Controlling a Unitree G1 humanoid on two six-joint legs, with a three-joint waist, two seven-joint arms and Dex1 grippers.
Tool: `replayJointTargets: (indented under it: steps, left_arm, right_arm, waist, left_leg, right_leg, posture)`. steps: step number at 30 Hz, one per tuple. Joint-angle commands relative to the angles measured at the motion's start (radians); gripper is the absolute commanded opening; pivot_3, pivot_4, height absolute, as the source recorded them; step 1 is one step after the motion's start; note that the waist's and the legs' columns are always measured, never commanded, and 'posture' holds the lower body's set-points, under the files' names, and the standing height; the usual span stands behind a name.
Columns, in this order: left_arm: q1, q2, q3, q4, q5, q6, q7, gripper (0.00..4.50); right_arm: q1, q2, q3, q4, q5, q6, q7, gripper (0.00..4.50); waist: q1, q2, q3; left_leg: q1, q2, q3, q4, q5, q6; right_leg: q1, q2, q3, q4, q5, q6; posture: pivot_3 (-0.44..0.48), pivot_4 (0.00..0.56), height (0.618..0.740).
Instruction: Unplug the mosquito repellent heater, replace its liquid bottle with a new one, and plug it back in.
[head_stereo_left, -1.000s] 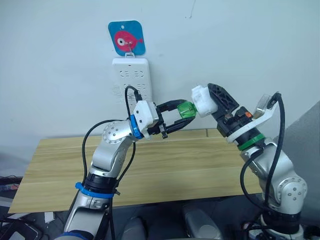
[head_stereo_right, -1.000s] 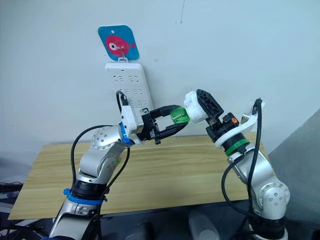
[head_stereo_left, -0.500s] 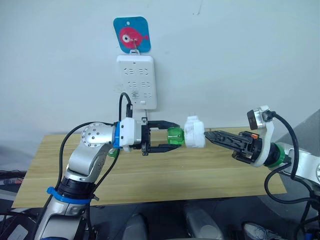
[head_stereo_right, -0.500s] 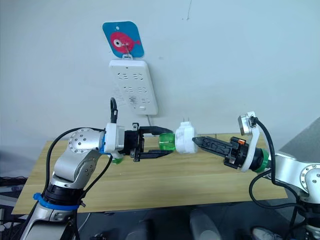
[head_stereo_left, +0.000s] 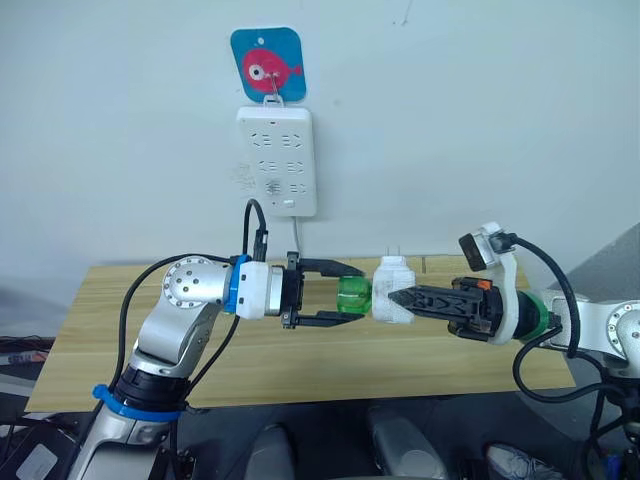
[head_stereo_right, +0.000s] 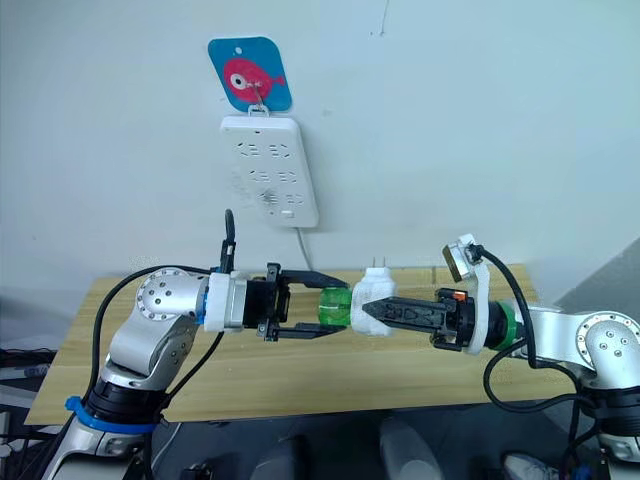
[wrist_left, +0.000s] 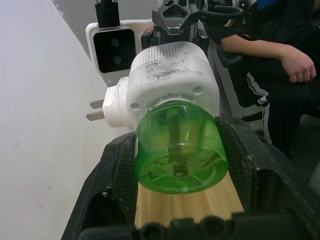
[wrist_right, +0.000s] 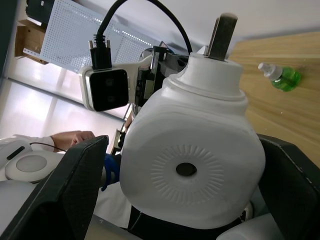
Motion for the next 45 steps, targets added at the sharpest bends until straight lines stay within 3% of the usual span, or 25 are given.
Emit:
replayJointTargets:
  steps: [1,5,8,10,15,19,21,23,30,31,32,37,41,45]
  left_arm:
    - [0.000,0.000,-0.005,-0.032,0.006,-0.032,-0.002,2.26]
    - [0.004,0.004,-0.017,-0.031,0.017,-0.057,-0.010,2.26]
    - [0.008,0.005,-0.022,-0.030,0.027,-0.070,-0.010,2.26]
    - [0.007,0.005,-0.024,-0.032,0.030,-0.075,-0.012,2.26]
    - [0.003,0.006,-0.026,-0.035,0.031,-0.067,-0.012,2.26]
    - [-0.014,0.045,-0.024,-0.059,-0.053,0.175,0.020,2.26]
    - [-0.072,0.120,-0.021,-0.047,-0.214,0.497,0.010,2.26]
    - [-0.124,0.152,-0.008,-0.025,-0.319,0.668,0.002,2.26]
    - [-0.148,0.138,0.037,-0.035,-0.358,0.728,0.050,2.26]
    - [-0.137,0.139,0.032,-0.036,-0.326,0.689,0.046,2.26]
    - [-0.124,0.142,0.028,-0.037,-0.294,0.643,0.035,2.99]
    - [-0.037,0.149,0.023,-0.017,-0.063,0.207,-0.057,4.50]
    - [0.012,0.097,0.038,0.030,0.062,-0.184,-0.092,4.50]
    - [0.018,0.034,0.047,0.030,0.060,-0.283,-0.049,4.50]
  right_arm:
    - [-0.017,-0.012,-0.003,-0.020,0.025,0.007,0.029,4.50]
    - [-0.021,-0.008,0.015,-0.020,0.025,0.008,0.032,4.50]
    - [-0.021,-0.011,0.031,-0.021,0.025,0.012,0.034,3.93]
    - [-0.022,-0.012,0.037,-0.021,0.025,0.011,0.034,3.27]
    - [-0.022,-0.014,0.048,-0.020,0.025,0.016,0.047,3.20]
    - [-0.022,-0.018,0.053,-0.030,0.025,0.020,0.062,3.20]
    - [-0.021,-0.027,0.056,-0.041,0.025,0.026,0.075,3.19]
    - [-0.023,-0.034,0.062,-0.052,0.025,0.029,0.086,3.02]
    - [-0.034,-0.029,0.068,-0.053,0.025,0.010,0.083,3.01]
    - [-0.034,-0.025,0.067,-0.051,0.025,0.006,0.080,3.01]
    - [-0.034,-0.021,0.066,-0.048,0.025,0.001,0.076,3.01]
    - [-0.033,-0.007,0.055,-0.027,0.025,-0.010,0.061,3.01]
    - [-0.035,-0.009,0.050,-0.013,0.025,-0.004,0.060,3.01]
    - [-0.042,-0.006,0.053,-0.003,0.025,-0.002,0.055,3.01]
  waist:
    - [0.002,0.000,0.002]
    - [0.010,0.000,0.005]
    - [0.018,0.000,0.008]
    - [0.022,0.000,0.010]
    - [0.024,0.000,0.012]
    - [0.024,0.000,0.013]
    - [0.024,-0.001,0.015]
    - [0.023,0.000,0.017]
    - [0.026,0.000,0.018]
    - [0.027,0.000,0.018]
    - [0.028,0.000,0.018]
    - [0.041,0.000,0.018]
    - [0.052,0.000,0.018]
    - [0.068,0.000,0.018]
  left_leg:
    - [0.000,0.000,0.000,0.000,0.000,0.000]
    - [0.000,0.000,0.000,0.000,0.000,0.000]
    - [0.000,0.000,0.000,0.000,0.000,0.000]
    - [0.000,0.000,0.000,0.000,0.000,0.000]
    - [-0.001,0.000,0.000,0.000,0.000,0.000]
    - [-0.001,0.000,0.000,0.000,0.000,0.000]
    - [-0.001,0.000,-0.001,0.000,0.000,0.000]
    - [-0.002,0.000,-0.003,0.001,0.000,0.000]
    - [-0.003,0.001,-0.002,0.000,0.000,0.001]
    - [-0.003,0.001,-0.002,0.000,0.000,0.001]
    - [-0.003,0.001,-0.002,0.000,0.000,0.001]
    - [-0.002,0.001,-0.002,0.000,0.000,0.000]
    - [-0.003,0.001,-0.001,0.001,0.000,0.000]
    - [-0.004,0.001,-0.001,0.001,0.000,0.000]
  right_leg:
    - [0.000,0.000,0.000,0.000,0.000,0.000]
    - [0.000,0.000,0.000,0.000,0.000,0.000]
    - [0.000,0.000,0.000,0.000,0.000,0.000]
    - [0.000,0.000,0.000,0.000,0.000,0.000]
    - [0.000,0.000,0.000,-0.001,0.000,0.000]
    - [0.000,0.001,0.000,-0.001,0.000,0.000]
    - [0.000,0.001,0.000,-0.001,0.000,0.000]
    - [-0.001,0.001,-0.001,0.000,0.000,0.000]
    - [-0.001,0.002,-0.001,-0.001,0.000,0.000]
    - [-0.001,0.002,-0.001,-0.001,0.000,0.000]
    - [-0.001,0.002,-0.001,-0.001,0.000,0.000]
    - [-0.001,0.002,0.000,-0.001,0.000,0.000]
    - [-0.001,0.002,0.000,-0.001,0.002,-0.003]
    - [-0.001,0.001,0.000,-0.002,0.002,-0.003]
  posture:
    - [-0.189,0.191,0.740]
    - [-0.188,0.194,0.740]
    - [-0.184,0.196,0.740]
    - [-0.182,0.198,0.740]
    - [-0.178,0.200,0.740]
    - [-0.169,0.198,0.740]
    - [-0.164,0.198,0.740]
    - [-0.164,0.198,0.740]
    - [-0.165,0.198,0.740]
    - [-0.165,0.198,0.740]
    - [-0.165,0.198,0.740]
    - [-0.161,0.195,0.740]
    - [-0.153,0.193,0.740]
    - [-0.145,0.192,0.740]
